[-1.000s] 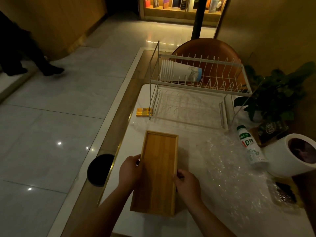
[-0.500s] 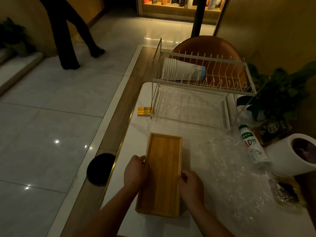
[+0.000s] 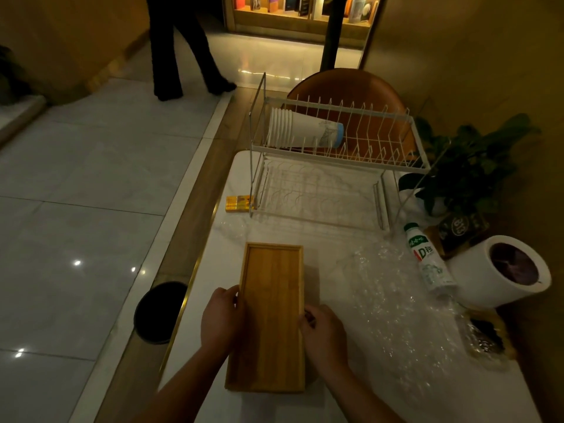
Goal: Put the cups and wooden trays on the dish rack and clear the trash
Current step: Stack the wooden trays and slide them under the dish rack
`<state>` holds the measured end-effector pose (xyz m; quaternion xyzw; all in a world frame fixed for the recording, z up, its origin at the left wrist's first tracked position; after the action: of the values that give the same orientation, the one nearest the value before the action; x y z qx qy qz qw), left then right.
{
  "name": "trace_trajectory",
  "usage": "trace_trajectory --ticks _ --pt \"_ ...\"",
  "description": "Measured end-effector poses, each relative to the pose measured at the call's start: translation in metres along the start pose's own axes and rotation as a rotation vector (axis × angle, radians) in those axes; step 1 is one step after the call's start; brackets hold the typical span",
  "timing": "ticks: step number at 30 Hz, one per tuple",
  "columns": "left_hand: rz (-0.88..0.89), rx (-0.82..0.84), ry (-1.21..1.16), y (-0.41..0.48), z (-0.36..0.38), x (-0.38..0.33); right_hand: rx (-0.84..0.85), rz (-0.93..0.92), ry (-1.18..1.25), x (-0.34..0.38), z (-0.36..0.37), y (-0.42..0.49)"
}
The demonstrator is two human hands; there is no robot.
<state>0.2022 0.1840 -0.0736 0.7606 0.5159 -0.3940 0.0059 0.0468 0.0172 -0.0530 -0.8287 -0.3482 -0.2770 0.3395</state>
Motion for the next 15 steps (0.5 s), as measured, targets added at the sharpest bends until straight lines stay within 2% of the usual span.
trace_trajectory --ticks 8,15 --pt "-0.013 0.054 -0.053 -0.003 -0.001 -0.001 0.031 0.078 0.071 -0.012 0.006 0.002" --pt "-0.131 0.164 -0.39 -0.023 0.01 0.019 0.182 0.197 0.207 -0.029 0.006 0.005"
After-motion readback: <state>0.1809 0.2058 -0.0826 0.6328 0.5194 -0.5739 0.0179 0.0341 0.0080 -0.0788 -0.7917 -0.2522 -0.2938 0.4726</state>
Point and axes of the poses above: each hand's wrist, its own y-axis towards the middle knuckle, its own z-axis out of the palm, x = y × z, the point moved 6 cm from there along y, towards the middle knuckle, and after that the axes turned 15 degrees about x, right-handed, at the moved point
